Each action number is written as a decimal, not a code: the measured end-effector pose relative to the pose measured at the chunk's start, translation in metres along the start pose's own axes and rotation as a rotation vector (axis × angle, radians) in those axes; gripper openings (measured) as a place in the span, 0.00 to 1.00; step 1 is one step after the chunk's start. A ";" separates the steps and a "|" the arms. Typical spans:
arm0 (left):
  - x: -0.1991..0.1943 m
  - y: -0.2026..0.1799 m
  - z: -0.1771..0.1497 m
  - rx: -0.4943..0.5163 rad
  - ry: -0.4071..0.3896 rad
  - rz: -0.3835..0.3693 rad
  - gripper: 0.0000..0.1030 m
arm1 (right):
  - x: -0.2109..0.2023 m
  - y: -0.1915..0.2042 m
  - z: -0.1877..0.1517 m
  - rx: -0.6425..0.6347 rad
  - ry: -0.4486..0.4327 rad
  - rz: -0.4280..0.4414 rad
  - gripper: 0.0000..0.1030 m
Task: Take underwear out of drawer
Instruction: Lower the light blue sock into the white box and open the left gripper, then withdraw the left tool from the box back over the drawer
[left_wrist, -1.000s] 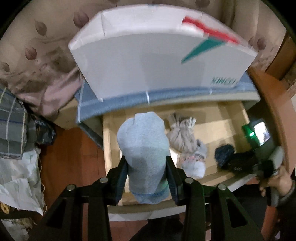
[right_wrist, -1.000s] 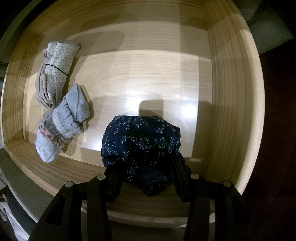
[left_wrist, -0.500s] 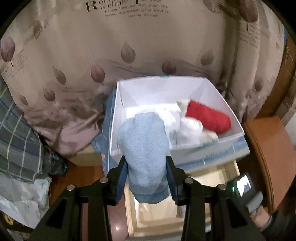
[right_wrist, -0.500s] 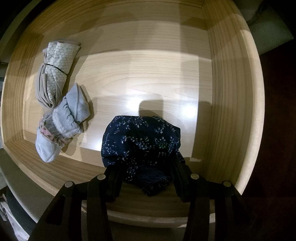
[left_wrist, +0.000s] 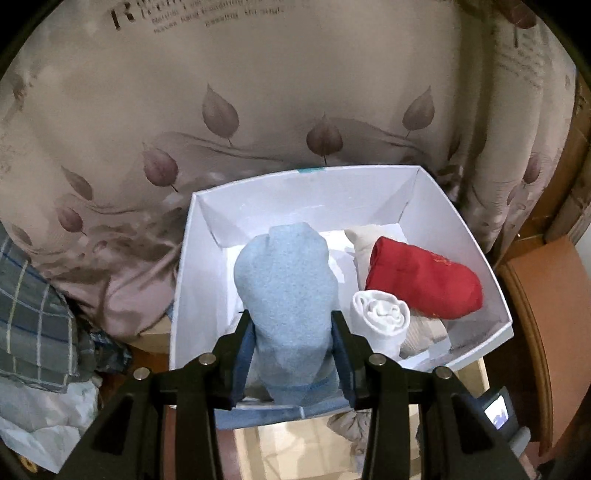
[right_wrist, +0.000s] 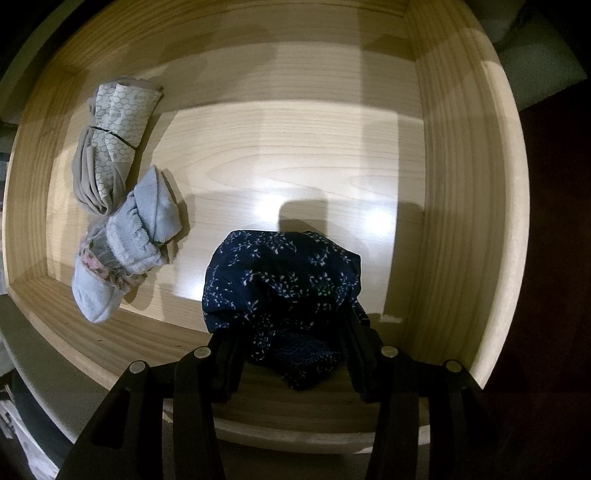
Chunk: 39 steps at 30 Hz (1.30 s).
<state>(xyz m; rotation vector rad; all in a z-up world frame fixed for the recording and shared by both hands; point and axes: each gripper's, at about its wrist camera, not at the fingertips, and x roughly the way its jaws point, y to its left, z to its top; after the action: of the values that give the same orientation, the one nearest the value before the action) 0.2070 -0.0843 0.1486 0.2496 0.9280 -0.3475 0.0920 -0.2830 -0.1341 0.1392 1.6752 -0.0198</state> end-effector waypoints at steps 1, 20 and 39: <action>0.006 -0.001 0.001 0.000 0.010 -0.006 0.39 | 0.000 0.000 0.000 0.000 0.000 0.000 0.43; 0.024 -0.003 -0.005 -0.034 0.058 -0.022 0.44 | -0.001 -0.004 0.000 -0.001 0.000 0.002 0.44; -0.017 0.011 -0.105 -0.054 0.080 -0.037 0.54 | 0.006 -0.005 0.002 0.005 0.005 -0.009 0.43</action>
<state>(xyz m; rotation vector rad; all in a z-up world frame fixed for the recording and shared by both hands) 0.1246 -0.0338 0.1022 0.1983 1.0200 -0.3479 0.0929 -0.2879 -0.1402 0.1354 1.6813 -0.0304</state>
